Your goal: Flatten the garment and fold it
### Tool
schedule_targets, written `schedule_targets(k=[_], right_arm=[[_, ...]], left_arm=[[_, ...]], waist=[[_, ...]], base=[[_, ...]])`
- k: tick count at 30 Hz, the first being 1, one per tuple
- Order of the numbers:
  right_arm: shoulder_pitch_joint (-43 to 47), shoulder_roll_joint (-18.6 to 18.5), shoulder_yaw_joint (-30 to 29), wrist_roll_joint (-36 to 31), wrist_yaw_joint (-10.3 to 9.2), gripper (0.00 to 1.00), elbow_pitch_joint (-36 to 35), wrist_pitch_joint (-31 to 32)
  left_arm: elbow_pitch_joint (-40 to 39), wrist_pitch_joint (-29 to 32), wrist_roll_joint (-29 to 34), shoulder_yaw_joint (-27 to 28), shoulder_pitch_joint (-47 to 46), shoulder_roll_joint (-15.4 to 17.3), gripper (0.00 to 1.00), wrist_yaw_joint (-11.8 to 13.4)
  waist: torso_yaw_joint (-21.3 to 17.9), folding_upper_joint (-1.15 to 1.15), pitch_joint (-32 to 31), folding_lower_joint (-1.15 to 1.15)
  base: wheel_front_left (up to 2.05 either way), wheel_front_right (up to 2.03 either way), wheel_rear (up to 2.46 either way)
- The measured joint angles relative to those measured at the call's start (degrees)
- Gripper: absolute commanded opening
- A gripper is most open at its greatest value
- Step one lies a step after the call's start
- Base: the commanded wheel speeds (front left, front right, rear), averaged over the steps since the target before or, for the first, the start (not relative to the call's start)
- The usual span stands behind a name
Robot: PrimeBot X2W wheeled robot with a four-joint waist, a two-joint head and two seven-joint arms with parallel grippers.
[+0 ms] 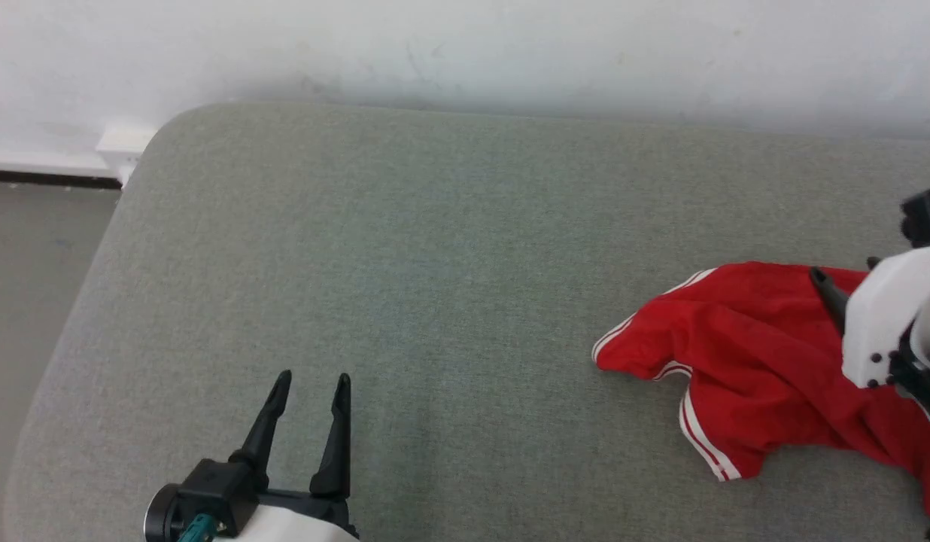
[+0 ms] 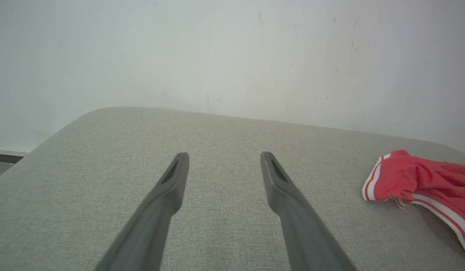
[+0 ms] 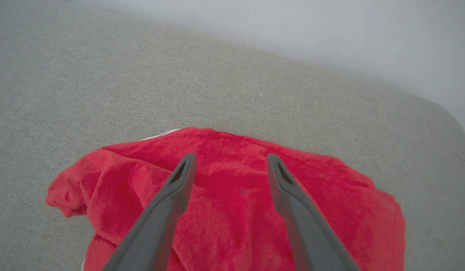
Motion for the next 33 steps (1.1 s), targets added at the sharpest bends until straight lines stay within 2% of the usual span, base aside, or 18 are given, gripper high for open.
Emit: schedule_targets(k=[8,15,16,17,18,19,26,33], right_arm=[[-4.79,-0.6,5.41,-3.35,0.0,1.0,12.87,3.13],[-4.88,-1.93,7.89,-4.47,0.0,1.0,20.84,1.47],[-4.88,-2.04,7.94,-4.68,0.0,0.95,21.52,0.73],[-4.95,-2.2,7.78,-5.09,0.01,0.41,22.01,-0.54],[-5.22,-2.46,7.56,-5.68,0.01,0.03,22.51,-1.87],[-5.48,-2.79,7.4,-6.12,0.01,0.0,23.05,-3.0],[-7.6,-3.03,6.58,-7.13,0.01,0.0,24.35,-11.35],[-14.37,-4.25,9.2,-6.67,0.01,0.0,20.07,-15.64]], left_arm=[[0.51,0.0,-0.02,-0.68,-1.24,-0.2,1.0,-0.49],[0.98,-0.01,-0.09,-0.91,-2.15,-0.24,1.0,-0.93],[1.01,-0.01,-0.09,-0.91,-2.17,-0.24,1.0,-0.97],[1.02,-0.01,-0.1,-0.92,-2.22,-0.24,1.0,-0.99],[1.04,0.0,-0.1,-0.97,-2.3,-0.25,1.0,-1.0],[1.05,-0.01,-0.1,-0.96,-2.33,-0.25,1.0,-1.01],[1.69,0.0,-0.29,-0.78,-2.34,-0.26,1.0,-1.01],[2.03,0.0,-0.6,-0.82,-2.22,-0.27,1.0,-0.98]], waist=[[3.41,0.0,2.08,0.0],[6.04,0.0,3.63,0.0],[6.26,0.0,3.88,0.0],[6.45,0.0,4.12,0.0],[6.62,0.0,4.36,0.0],[6.76,0.0,4.57,0.0],[6.33,0.0,4.42,0.01],[5.07,0.0,1.47,-0.01]], base=[[0.0,0.0,0.0],[0.0,0.0,0.0],[0.0,0.0,0.0],[0.0,0.0,0.0],[0.0,0.0,0.0],[0.0,0.0,0.0],[0.0,0.0,0.0],[0.0,0.0,0.0]])
